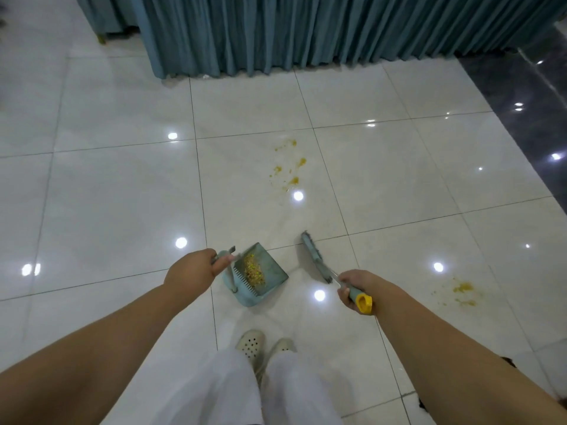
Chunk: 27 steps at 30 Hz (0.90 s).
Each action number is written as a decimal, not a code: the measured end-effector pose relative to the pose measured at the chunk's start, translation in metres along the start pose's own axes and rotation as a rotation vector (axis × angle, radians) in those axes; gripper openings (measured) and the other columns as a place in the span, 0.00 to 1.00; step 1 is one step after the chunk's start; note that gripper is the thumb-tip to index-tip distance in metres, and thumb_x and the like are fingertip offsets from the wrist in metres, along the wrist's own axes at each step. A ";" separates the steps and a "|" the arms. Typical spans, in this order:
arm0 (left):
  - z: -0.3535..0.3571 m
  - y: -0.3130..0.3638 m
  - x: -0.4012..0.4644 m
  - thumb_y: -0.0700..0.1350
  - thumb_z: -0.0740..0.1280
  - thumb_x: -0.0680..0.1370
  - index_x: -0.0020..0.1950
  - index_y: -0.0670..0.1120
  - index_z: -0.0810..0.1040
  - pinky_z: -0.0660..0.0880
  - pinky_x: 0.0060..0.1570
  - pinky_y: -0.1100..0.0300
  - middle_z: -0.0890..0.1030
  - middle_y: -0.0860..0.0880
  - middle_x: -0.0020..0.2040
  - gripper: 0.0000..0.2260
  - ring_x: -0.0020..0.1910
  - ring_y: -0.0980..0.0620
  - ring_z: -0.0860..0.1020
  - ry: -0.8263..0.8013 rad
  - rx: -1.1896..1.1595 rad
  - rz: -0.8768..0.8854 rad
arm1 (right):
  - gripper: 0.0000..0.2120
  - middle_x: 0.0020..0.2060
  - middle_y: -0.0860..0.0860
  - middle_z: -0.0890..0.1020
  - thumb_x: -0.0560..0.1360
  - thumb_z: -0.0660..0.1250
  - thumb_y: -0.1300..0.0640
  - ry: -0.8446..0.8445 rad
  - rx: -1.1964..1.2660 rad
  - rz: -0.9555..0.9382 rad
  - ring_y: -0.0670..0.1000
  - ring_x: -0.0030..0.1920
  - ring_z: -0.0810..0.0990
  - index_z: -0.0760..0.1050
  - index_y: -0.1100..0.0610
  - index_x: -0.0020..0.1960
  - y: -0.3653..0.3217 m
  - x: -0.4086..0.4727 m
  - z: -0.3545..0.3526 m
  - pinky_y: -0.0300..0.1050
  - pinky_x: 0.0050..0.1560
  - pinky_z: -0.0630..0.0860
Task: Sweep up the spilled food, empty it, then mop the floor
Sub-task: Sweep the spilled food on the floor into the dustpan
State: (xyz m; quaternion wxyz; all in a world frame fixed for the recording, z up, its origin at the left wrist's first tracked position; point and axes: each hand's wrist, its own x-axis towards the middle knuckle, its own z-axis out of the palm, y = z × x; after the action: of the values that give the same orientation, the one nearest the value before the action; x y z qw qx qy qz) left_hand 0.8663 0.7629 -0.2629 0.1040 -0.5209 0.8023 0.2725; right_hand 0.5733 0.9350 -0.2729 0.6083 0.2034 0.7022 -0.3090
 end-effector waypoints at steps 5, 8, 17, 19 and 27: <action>-0.002 0.010 0.003 0.59 0.58 0.78 0.34 0.48 0.68 0.64 0.25 0.62 0.73 0.50 0.28 0.19 0.25 0.55 0.71 -0.091 -0.047 -0.070 | 0.03 0.30 0.57 0.70 0.79 0.58 0.63 -0.077 -0.113 0.073 0.47 0.15 0.66 0.67 0.63 0.48 0.002 -0.001 0.012 0.32 0.17 0.68; -0.003 0.018 0.004 0.61 0.59 0.76 0.38 0.44 0.76 0.68 0.25 0.64 0.80 0.48 0.29 0.21 0.24 0.52 0.75 -0.216 -0.304 -0.182 | 0.08 0.23 0.55 0.68 0.81 0.55 0.61 -0.181 -0.134 0.123 0.47 0.14 0.65 0.65 0.62 0.44 -0.002 -0.015 0.012 0.31 0.15 0.65; -0.004 0.046 -0.009 0.58 0.63 0.76 0.32 0.39 0.74 0.63 0.21 0.65 0.71 0.47 0.20 0.23 0.17 0.52 0.65 -0.296 -0.568 -0.298 | 0.09 0.18 0.54 0.68 0.81 0.57 0.61 -0.217 -0.107 0.091 0.46 0.14 0.65 0.65 0.61 0.42 -0.009 -0.049 -0.014 0.31 0.14 0.64; -0.003 0.060 -0.010 0.58 0.63 0.76 0.30 0.40 0.73 0.61 0.21 0.65 0.69 0.48 0.19 0.23 0.16 0.52 0.63 -0.249 -0.557 -0.272 | 0.09 0.19 0.54 0.68 0.80 0.57 0.62 -0.211 -0.081 0.070 0.46 0.15 0.65 0.65 0.61 0.41 -0.015 -0.051 -0.028 0.31 0.15 0.65; -0.019 0.124 0.004 0.61 0.61 0.75 0.31 0.41 0.73 0.62 0.20 0.66 0.69 0.49 0.19 0.25 0.15 0.53 0.63 -0.226 -0.429 -0.123 | 0.04 0.19 0.56 0.70 0.79 0.58 0.63 -0.167 0.195 -0.053 0.46 0.14 0.66 0.66 0.62 0.46 -0.043 -0.064 -0.079 0.32 0.15 0.67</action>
State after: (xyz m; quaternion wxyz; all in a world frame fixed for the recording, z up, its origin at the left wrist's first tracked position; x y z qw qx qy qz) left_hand 0.7561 0.7875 -0.2080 0.0963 -0.5452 0.6761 0.4862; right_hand 0.4986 0.9629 -0.1966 0.6337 0.2166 0.6209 -0.4075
